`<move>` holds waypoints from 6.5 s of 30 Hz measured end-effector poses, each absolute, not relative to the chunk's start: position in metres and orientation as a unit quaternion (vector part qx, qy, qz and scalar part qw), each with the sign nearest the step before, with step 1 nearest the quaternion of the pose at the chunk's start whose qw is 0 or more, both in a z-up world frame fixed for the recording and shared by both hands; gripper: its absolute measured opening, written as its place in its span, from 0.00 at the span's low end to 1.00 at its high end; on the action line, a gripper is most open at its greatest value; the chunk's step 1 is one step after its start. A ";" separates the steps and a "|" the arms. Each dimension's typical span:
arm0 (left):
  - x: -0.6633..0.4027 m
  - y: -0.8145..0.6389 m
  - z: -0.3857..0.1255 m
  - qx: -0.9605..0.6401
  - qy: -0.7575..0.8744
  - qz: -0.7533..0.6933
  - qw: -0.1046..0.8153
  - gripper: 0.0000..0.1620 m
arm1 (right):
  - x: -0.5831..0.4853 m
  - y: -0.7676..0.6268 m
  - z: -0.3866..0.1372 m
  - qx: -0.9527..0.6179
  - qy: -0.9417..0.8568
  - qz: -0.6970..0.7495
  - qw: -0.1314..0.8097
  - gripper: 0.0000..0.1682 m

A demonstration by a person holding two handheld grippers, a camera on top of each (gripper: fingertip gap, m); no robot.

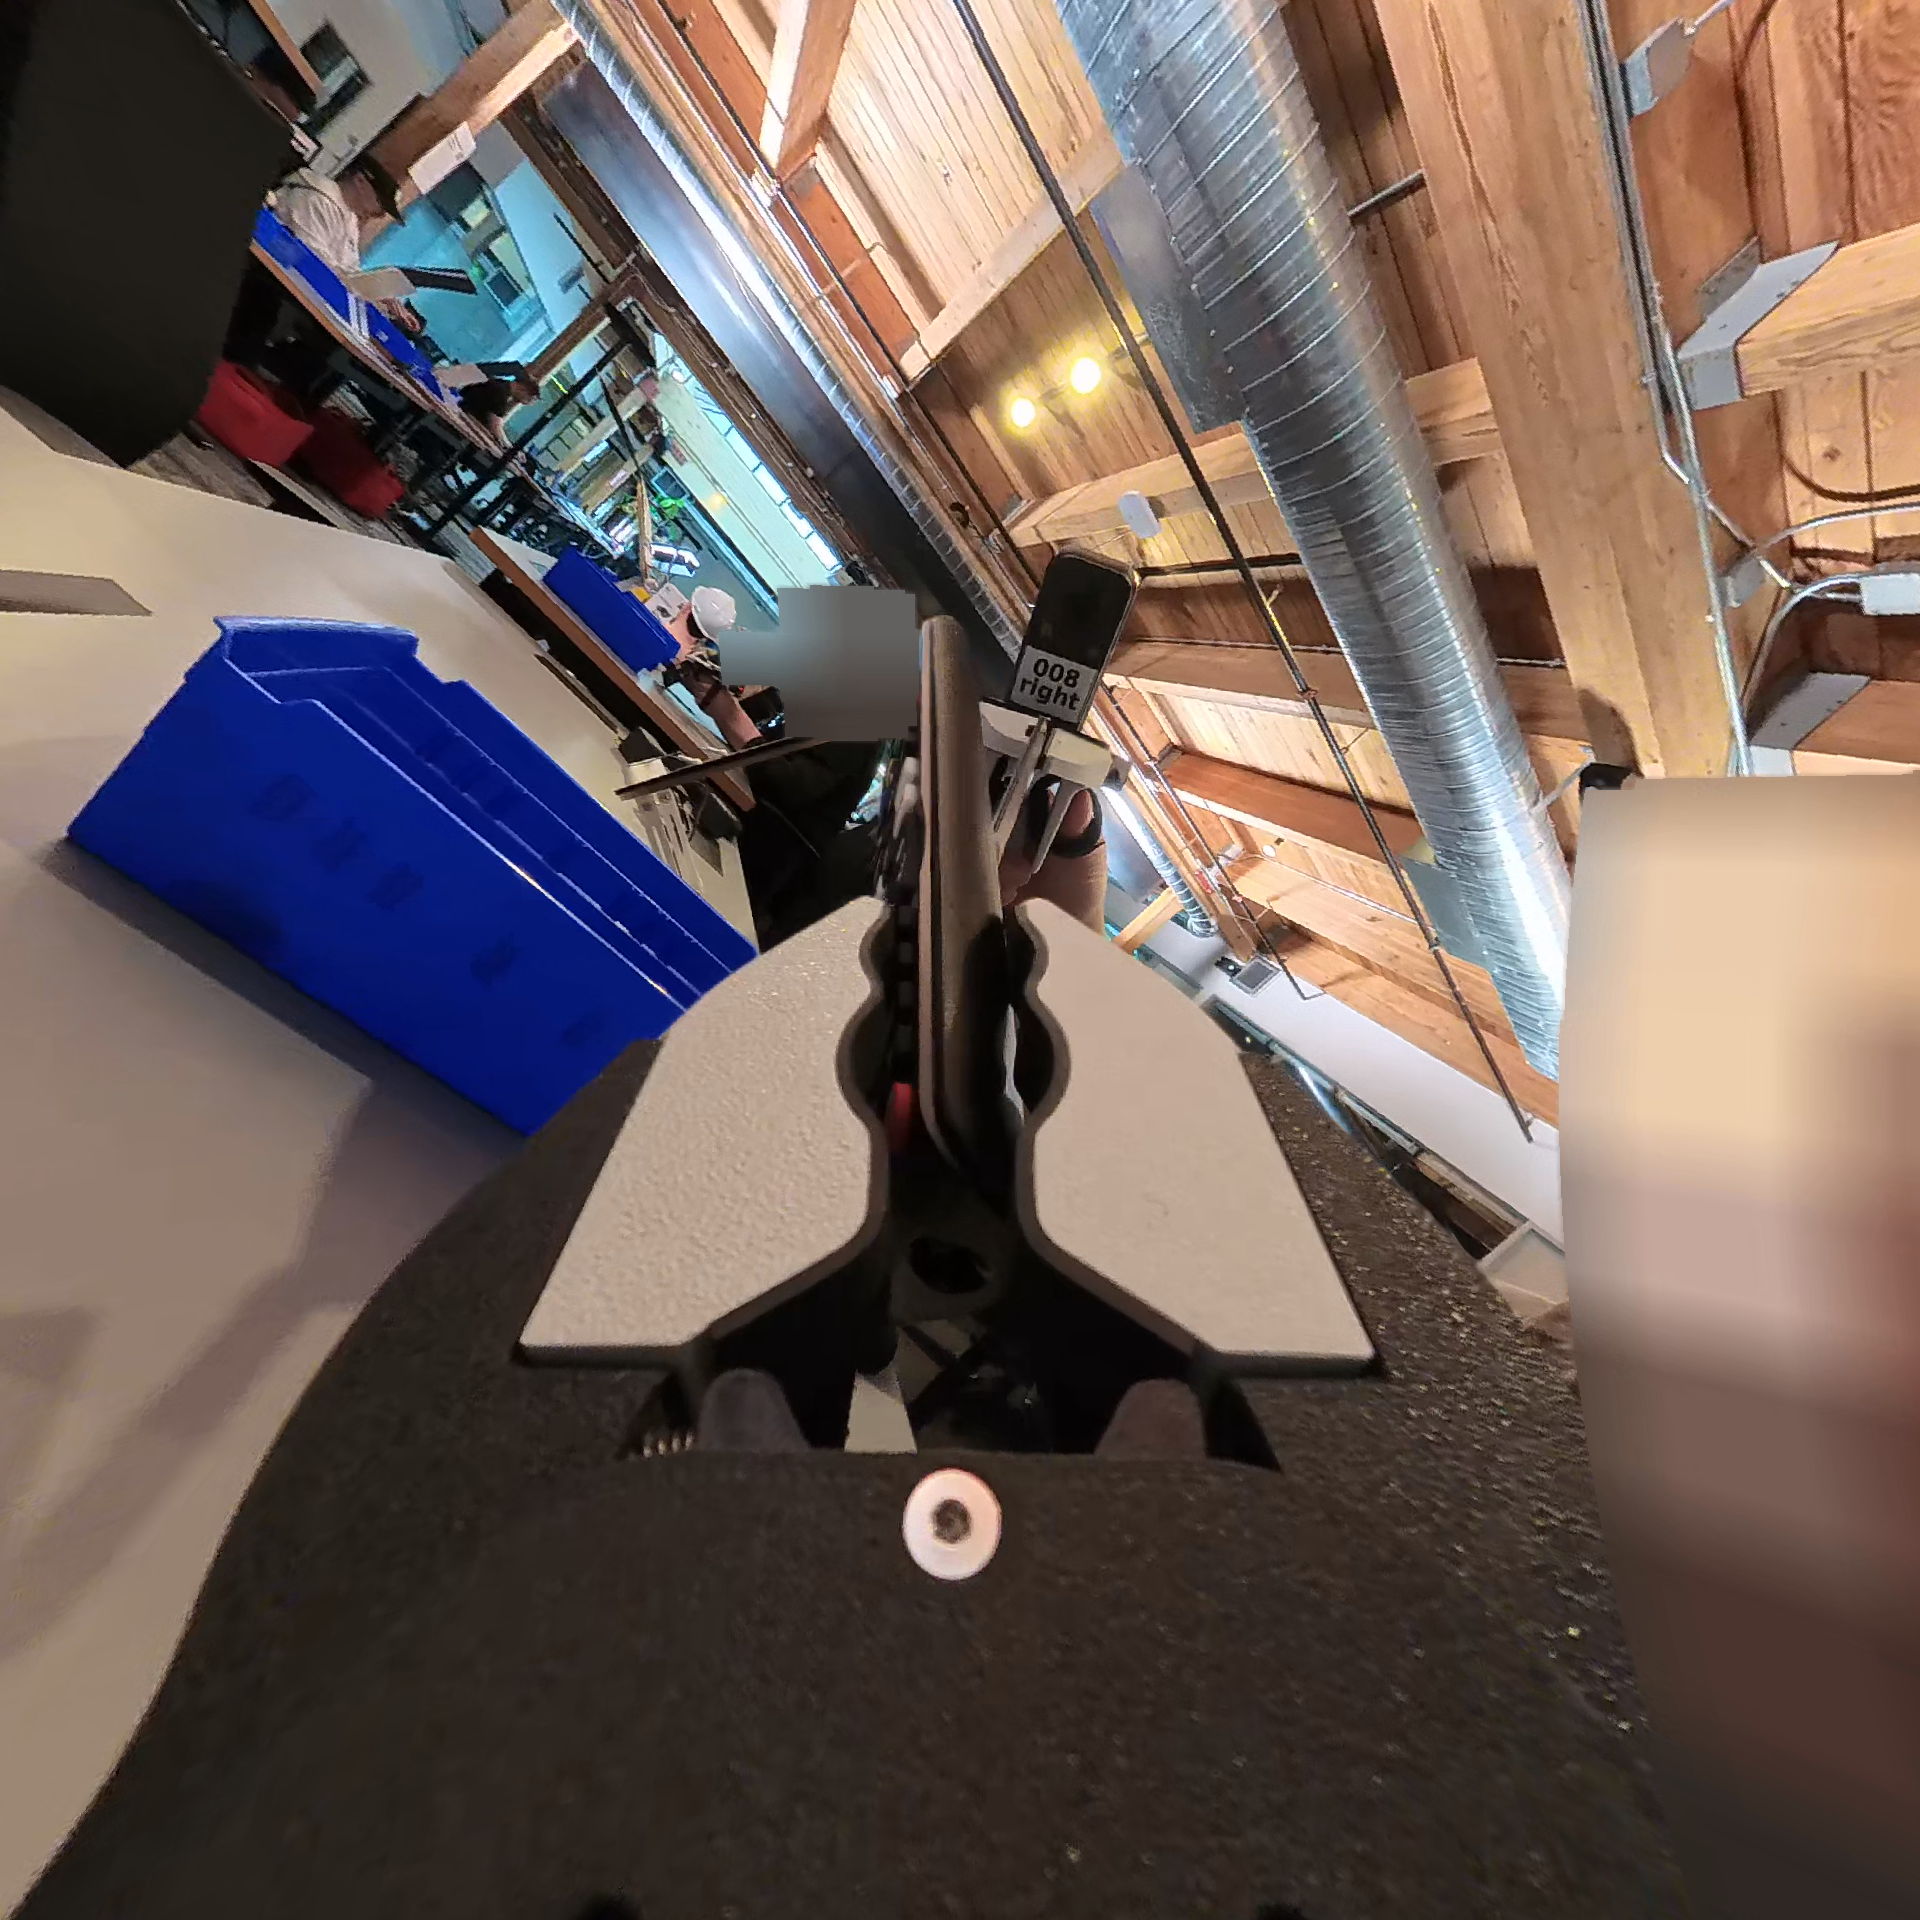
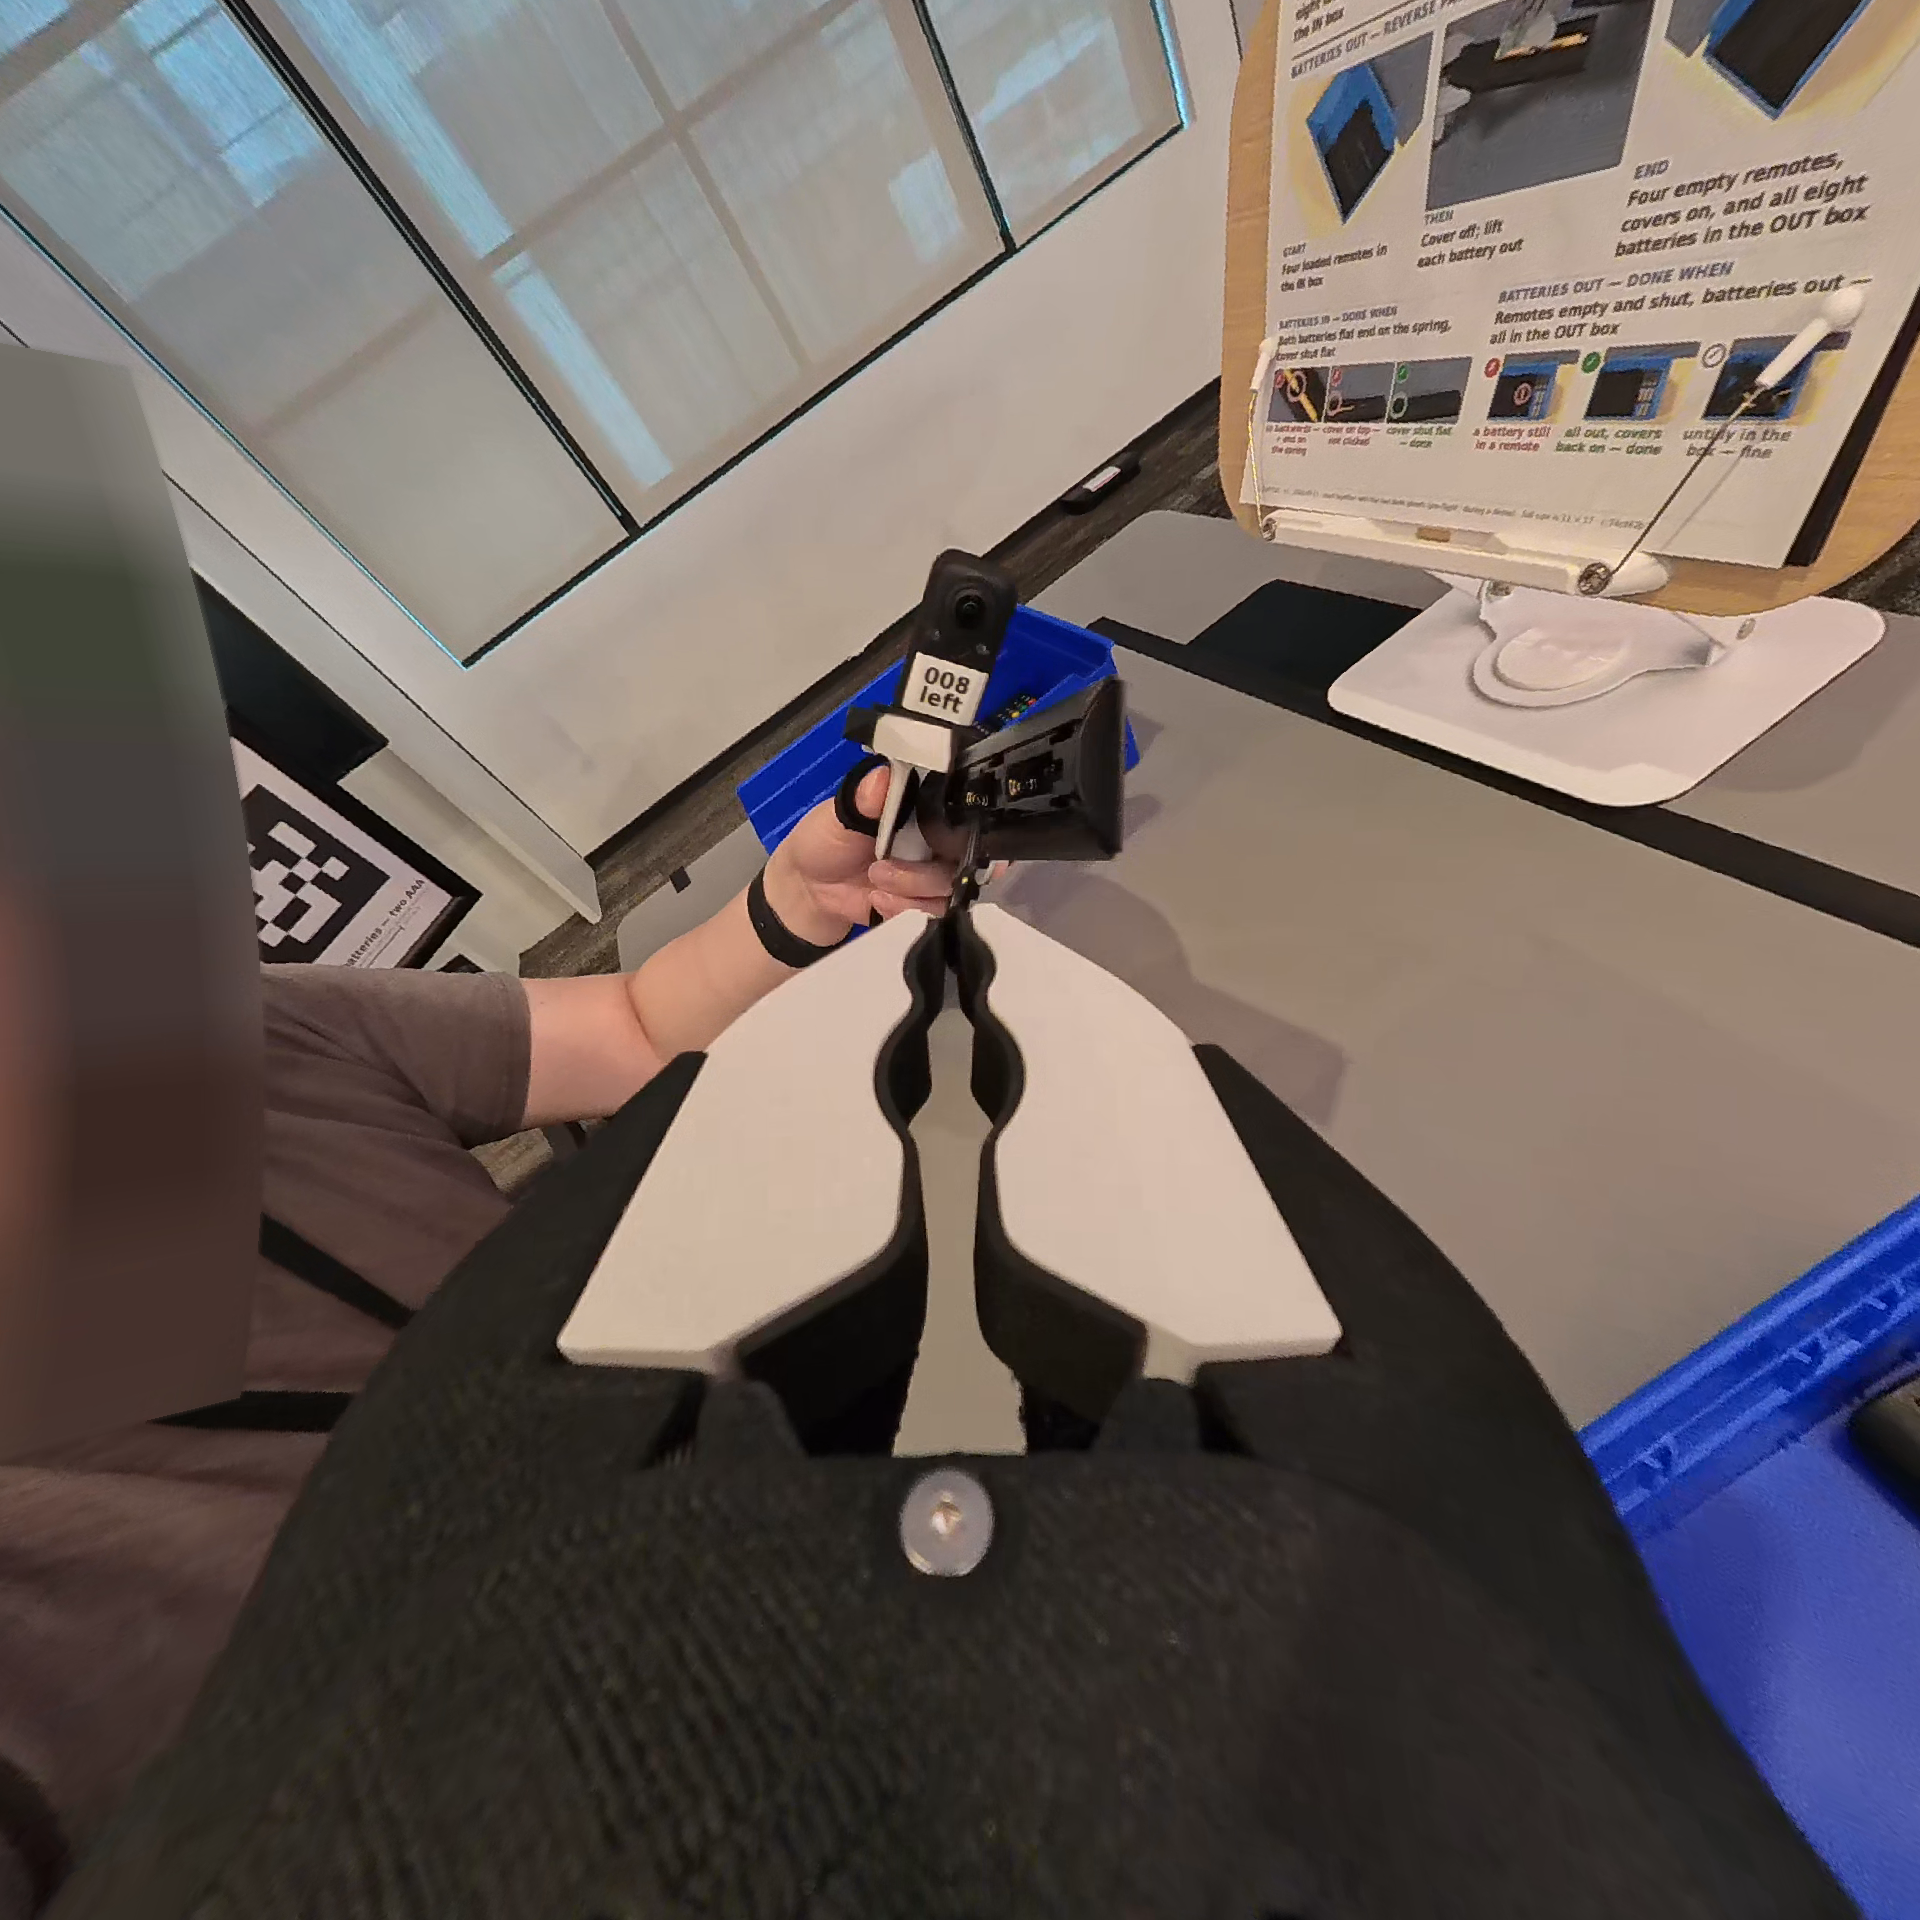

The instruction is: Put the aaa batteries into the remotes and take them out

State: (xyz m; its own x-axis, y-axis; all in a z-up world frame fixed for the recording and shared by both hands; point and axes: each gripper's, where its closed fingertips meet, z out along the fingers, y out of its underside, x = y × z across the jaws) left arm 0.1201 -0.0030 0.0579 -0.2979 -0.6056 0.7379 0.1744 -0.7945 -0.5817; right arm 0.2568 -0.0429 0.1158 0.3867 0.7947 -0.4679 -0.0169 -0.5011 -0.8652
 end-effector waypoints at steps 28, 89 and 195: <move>0.093 0.014 0.085 -0.539 0.105 -0.756 0.357 0.12 | 0.258 -0.051 -0.097 -0.709 0.317 0.318 0.544 0.02; 0.138 -0.050 0.061 -0.561 0.331 -0.717 0.251 0.15 | 0.207 -0.064 0.057 -0.719 -0.321 0.497 0.364 0.12; 0.155 -0.080 -0.001 -0.615 0.399 -0.672 0.103 0.12 | 0.195 0.015 0.083 -0.597 -0.093 0.665 0.439 0.28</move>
